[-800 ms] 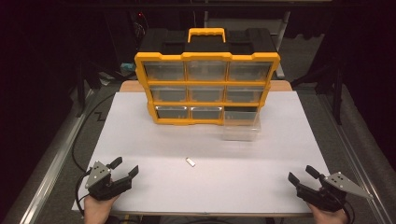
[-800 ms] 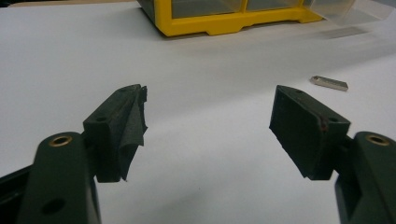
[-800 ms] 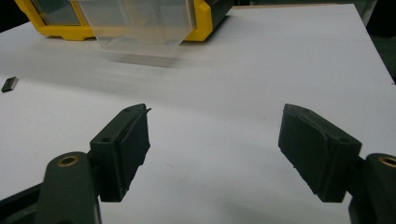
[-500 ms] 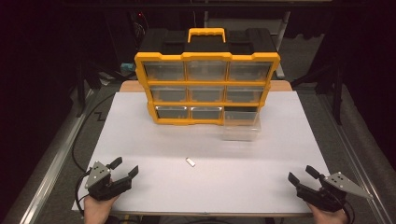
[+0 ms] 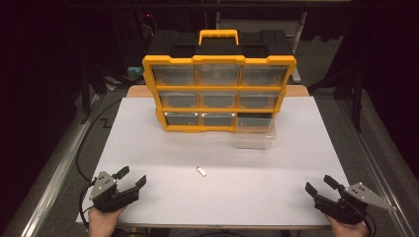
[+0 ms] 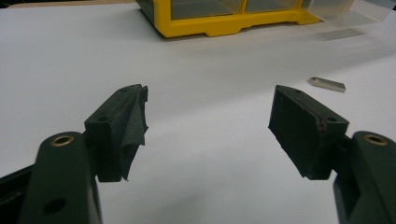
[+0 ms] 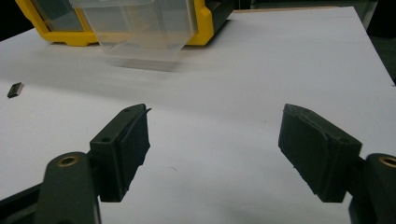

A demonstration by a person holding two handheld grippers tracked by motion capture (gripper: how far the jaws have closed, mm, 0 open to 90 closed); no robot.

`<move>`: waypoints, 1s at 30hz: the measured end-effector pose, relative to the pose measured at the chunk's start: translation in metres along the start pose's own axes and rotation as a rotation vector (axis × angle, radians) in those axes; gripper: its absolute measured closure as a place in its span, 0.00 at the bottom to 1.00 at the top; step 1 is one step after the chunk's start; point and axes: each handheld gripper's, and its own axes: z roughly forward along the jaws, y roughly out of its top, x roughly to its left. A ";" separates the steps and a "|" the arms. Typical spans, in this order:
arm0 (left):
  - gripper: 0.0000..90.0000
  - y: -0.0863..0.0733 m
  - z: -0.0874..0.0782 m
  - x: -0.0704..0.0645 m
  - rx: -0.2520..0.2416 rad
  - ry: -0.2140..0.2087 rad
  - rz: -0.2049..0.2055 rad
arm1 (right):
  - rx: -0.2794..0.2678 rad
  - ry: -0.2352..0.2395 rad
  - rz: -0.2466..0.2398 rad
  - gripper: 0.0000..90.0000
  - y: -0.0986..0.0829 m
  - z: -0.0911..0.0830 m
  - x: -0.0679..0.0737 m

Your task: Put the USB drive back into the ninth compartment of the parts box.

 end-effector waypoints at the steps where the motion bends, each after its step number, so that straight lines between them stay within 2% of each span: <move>1: 0.31 0.000 0.001 0.000 0.005 0.000 0.001 | 0.000 0.000 0.000 0.28 0.000 0.000 0.000; 17: 0.31 0.000 0.001 0.001 0.004 -0.001 -0.008 | -0.022 0.017 -0.002 0.28 0.005 0.006 0.007; 30: 0.31 0.000 0.002 0.000 0.004 0.000 -0.007 | -0.030 0.052 -0.020 0.29 0.009 0.013 0.015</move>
